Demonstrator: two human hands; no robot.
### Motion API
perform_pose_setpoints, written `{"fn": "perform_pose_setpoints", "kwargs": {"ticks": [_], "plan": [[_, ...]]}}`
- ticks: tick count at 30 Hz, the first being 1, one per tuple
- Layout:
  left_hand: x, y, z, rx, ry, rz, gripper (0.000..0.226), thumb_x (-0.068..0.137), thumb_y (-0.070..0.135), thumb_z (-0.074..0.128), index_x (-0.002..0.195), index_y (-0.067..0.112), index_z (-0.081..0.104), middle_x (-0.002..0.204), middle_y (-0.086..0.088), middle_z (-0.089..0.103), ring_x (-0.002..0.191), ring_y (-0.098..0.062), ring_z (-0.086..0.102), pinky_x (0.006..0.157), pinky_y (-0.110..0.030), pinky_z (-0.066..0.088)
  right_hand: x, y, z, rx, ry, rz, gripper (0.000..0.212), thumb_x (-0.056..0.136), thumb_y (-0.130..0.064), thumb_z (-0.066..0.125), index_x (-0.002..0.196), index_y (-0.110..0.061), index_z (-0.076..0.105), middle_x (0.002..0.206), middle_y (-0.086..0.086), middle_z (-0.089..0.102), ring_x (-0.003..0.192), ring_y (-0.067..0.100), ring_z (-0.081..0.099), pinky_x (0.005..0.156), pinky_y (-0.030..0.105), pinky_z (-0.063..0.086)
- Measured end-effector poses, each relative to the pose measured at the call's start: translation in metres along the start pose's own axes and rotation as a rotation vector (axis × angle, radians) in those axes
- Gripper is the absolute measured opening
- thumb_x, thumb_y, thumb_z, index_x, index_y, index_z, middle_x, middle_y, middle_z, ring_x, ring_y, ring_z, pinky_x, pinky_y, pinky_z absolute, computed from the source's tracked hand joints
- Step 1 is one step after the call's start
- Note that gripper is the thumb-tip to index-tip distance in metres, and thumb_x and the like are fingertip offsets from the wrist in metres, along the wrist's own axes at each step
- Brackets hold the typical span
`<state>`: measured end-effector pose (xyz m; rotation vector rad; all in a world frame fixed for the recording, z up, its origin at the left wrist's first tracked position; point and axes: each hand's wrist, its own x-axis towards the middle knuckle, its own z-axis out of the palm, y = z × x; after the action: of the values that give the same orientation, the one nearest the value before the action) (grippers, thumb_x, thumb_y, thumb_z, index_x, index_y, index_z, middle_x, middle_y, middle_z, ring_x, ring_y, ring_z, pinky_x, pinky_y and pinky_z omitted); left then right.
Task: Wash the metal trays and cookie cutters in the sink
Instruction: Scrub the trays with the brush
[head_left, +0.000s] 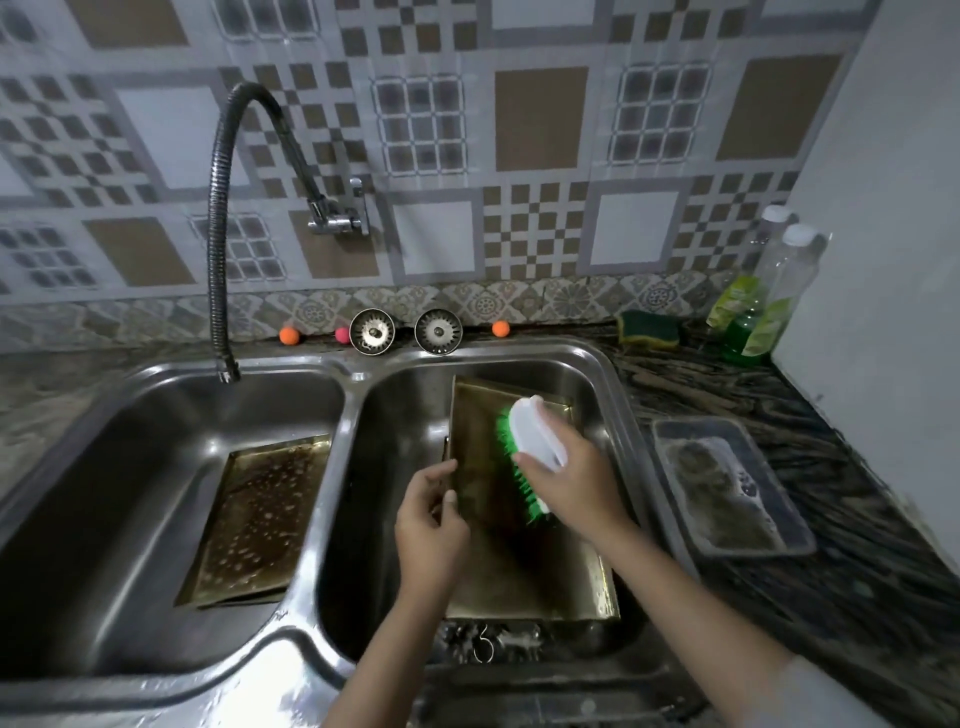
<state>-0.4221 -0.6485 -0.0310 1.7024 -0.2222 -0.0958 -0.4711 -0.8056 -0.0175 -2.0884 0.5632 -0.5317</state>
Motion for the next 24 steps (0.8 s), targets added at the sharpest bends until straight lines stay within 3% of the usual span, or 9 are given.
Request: {"fn": "perform_pose_setpoints", "kwargs": {"ticks": [3, 7, 9, 13, 15, 19, 21, 24], "plan": [[-0.011, 0.002, -0.003, -0.005, -0.024, 0.044, 0.031, 0.091, -0.005, 0.048, 0.106, 0.018, 0.063, 0.107, 0.005, 0.066, 0.101, -0.004, 0.062, 0.089, -0.028, 0.052, 0.02, -0.007, -0.004, -0.016, 0.101, 0.093, 0.067, 0.084, -0.033, 0.069, 0.145, -0.028, 0.04, 0.136, 0.003, 0.056, 0.122, 0.023, 0.054, 0.092, 0.027, 0.044], [-0.007, 0.002, -0.006, -0.035, 0.03, 0.014, 0.026, 0.09, -0.006, 0.048, 0.103, 0.012, 0.062, 0.101, -0.002, 0.067, 0.098, -0.012, 0.063, 0.084, -0.024, 0.051, -0.031, -0.024, 0.033, 0.054, -0.166, -0.148, 0.071, 0.08, -0.033, 0.071, 0.144, -0.035, 0.039, 0.133, -0.004, 0.058, 0.12, 0.013, 0.054, 0.096, 0.029, 0.048], [-0.005, -0.003, -0.015, -0.039, 0.064, -0.01, 0.026, 0.091, -0.006, 0.048, 0.099, 0.014, 0.062, 0.099, -0.002, 0.067, 0.098, -0.014, 0.063, 0.084, -0.025, 0.051, -0.035, -0.009, 0.024, -0.009, -0.212, -0.194, 0.071, 0.081, -0.037, 0.069, 0.143, -0.04, 0.037, 0.134, -0.001, 0.057, 0.121, 0.016, 0.055, 0.096, 0.03, 0.048], [-0.016, -0.005, -0.018, -0.034, 0.017, -0.007, 0.027, 0.092, -0.003, 0.049, 0.099, 0.019, 0.063, 0.101, 0.0, 0.068, 0.099, -0.01, 0.064, 0.087, -0.027, 0.051, 0.014, 0.011, -0.003, -0.109, 0.016, 0.023, 0.069, 0.082, -0.034, 0.071, 0.144, -0.029, 0.041, 0.126, 0.009, 0.063, 0.111, 0.027, 0.061, 0.088, 0.038, 0.053], [-0.015, -0.001, -0.013, -0.03, 0.002, 0.019, 0.026, 0.092, -0.003, 0.049, 0.099, 0.019, 0.063, 0.101, 0.0, 0.067, 0.098, -0.007, 0.063, 0.086, -0.026, 0.05, 0.006, -0.004, 0.011, -0.04, 0.05, -0.014, 0.069, 0.081, -0.034, 0.071, 0.143, -0.029, 0.042, 0.129, 0.004, 0.062, 0.111, 0.023, 0.061, 0.09, 0.038, 0.052], [-0.005, 0.004, -0.02, -0.07, 0.05, 0.006, 0.031, 0.091, -0.006, 0.049, 0.093, 0.023, 0.061, 0.097, -0.001, 0.068, 0.089, -0.001, 0.063, 0.08, -0.021, 0.049, -0.043, -0.02, 0.025, 0.006, -0.19, -0.235, 0.071, 0.079, -0.038, 0.07, 0.143, -0.04, 0.037, 0.135, -0.002, 0.058, 0.119, 0.013, 0.056, 0.095, 0.03, 0.049], [-0.005, 0.003, -0.027, -0.082, 0.034, 0.002, 0.028, 0.092, -0.003, 0.05, 0.095, 0.022, 0.062, 0.097, -0.002, 0.068, 0.092, -0.009, 0.065, 0.082, -0.028, 0.051, -0.022, -0.003, 0.01, -0.019, -0.136, -0.2, 0.072, 0.08, -0.034, 0.072, 0.142, -0.039, 0.037, 0.132, 0.003, 0.06, 0.117, 0.019, 0.059, 0.094, 0.033, 0.051], [-0.01, 0.007, -0.019, -0.093, -0.02, -0.005, 0.025, 0.093, -0.001, 0.05, 0.096, 0.02, 0.063, 0.097, -0.003, 0.069, 0.093, -0.013, 0.066, 0.083, -0.031, 0.053, 0.018, 0.003, -0.006, -0.067, 0.069, 0.01, 0.069, 0.082, -0.034, 0.071, 0.143, -0.03, 0.04, 0.127, 0.008, 0.062, 0.108, 0.026, 0.061, 0.088, 0.04, 0.053]]}}
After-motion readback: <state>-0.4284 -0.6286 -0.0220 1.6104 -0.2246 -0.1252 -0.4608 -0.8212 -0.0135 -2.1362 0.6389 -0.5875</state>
